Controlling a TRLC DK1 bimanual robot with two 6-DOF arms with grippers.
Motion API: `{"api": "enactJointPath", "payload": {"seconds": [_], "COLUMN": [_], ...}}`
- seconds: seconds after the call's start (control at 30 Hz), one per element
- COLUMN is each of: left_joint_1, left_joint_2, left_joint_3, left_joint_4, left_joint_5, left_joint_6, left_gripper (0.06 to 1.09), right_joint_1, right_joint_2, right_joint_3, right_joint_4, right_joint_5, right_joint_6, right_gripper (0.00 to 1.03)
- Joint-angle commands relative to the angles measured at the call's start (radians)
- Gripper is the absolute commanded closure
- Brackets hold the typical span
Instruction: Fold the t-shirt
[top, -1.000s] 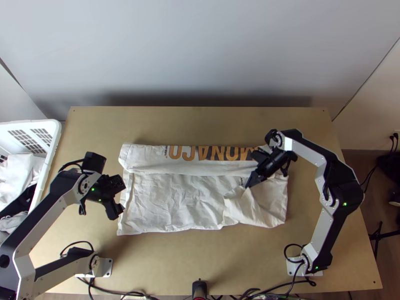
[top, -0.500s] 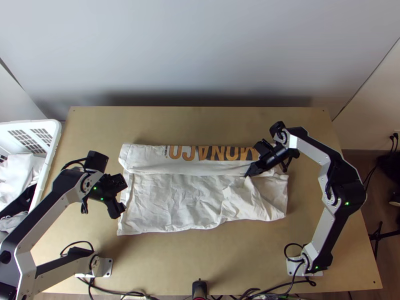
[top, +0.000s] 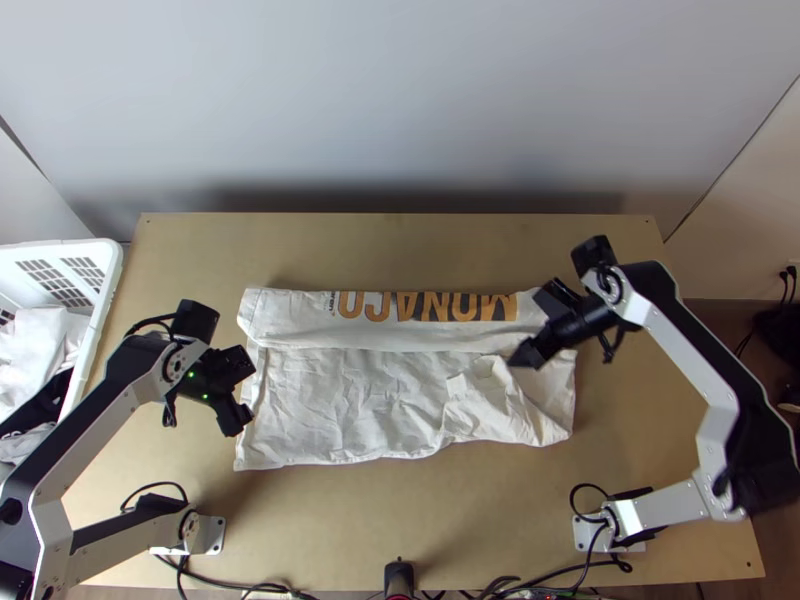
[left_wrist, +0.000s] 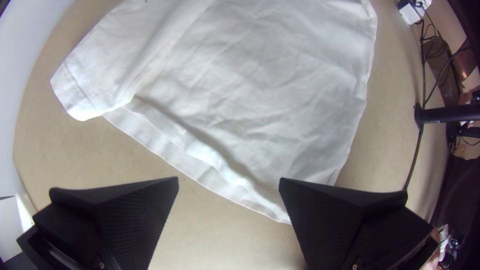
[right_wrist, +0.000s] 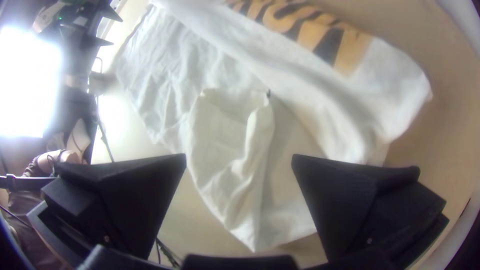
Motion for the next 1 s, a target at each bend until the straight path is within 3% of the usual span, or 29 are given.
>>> {"api": "enactJointPath", "payload": {"seconds": [0.0, 0.17, 0.27, 0.43, 0.73, 0.97], "left_joint_1": [0.016, 0.048, 0.070, 0.205, 0.315, 0.269], "left_joint_2": [-0.015, -0.065, -0.104, -0.164, -0.183, -0.134], "left_joint_3": [0.026, 0.039, 0.016, -0.035, -0.118, -0.175], "left_joint_4": [-0.043, -0.042, -0.010, 0.056, 0.024, -0.025], "left_joint_5": [0.037, 0.114, 0.134, 0.136, 0.140, 0.155], "left_joint_6": [-0.070, -0.195, -0.271, -0.333, -0.333, -0.305], "left_gripper": [0.10, 0.10, 0.10, 0.10, 0.10, 0.10], "right_joint_1": [-0.093, -0.202, -0.250, -0.298, -0.327, -0.313], "right_joint_2": [-0.158, -0.254, -0.306, -0.335, -0.316, -0.316], "right_joint_3": [-0.102, -0.223, -0.309, -0.399, -0.514, -0.545], "right_joint_4": [-0.165, -0.084, -0.006, 0.091, 0.097, 0.097], "right_joint_5": [0.031, 0.029, 0.036, 0.106, 0.049, 0.036], "right_joint_6": [0.061, 0.161, 0.169, 0.299, 0.482, 0.518], "right_gripper": [0.05, 0.05, 0.05, 0.05, 0.05, 0.05]}}
